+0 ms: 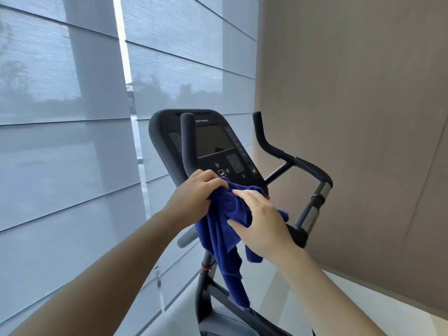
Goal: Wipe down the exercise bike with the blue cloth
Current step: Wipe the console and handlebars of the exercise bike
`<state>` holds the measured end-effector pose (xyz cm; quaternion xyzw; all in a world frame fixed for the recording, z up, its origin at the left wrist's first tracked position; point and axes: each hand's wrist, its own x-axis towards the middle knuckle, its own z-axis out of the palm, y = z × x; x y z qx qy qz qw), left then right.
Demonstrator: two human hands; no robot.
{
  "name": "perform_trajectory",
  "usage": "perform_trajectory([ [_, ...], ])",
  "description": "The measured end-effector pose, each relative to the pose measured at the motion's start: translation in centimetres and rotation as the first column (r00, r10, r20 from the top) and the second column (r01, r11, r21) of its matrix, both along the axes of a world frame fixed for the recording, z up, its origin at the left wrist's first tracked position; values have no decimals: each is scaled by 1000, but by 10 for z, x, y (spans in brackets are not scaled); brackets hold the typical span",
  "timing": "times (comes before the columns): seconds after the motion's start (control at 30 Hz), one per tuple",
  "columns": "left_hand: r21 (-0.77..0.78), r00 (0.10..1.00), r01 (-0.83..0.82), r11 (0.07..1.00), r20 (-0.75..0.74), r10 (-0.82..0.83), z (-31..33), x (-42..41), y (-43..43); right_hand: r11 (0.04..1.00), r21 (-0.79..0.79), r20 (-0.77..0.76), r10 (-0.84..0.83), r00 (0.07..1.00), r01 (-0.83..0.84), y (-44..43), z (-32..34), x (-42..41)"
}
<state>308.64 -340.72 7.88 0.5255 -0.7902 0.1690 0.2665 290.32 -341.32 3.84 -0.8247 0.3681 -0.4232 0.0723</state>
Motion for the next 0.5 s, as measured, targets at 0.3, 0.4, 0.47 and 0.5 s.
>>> perform_trajectory([
  [0.3,-205,1000,8,979,4,-7,40,91,-43,996,-79,44,-40,998,43,-46,36,98],
  [0.4,-308,998,53,950,-26,-64,57,108,-60,985,-141,93,-84,992,97,-61,51,121],
  [0.47,-374,994,63,925,-63,-93,70,116,-72,968,-191,134,-138,981,162,-72,64,139],
  [0.5,-402,993,51,914,-78,-90,75,119,-79,958,-210,139,-168,976,195,-78,70,146],
])
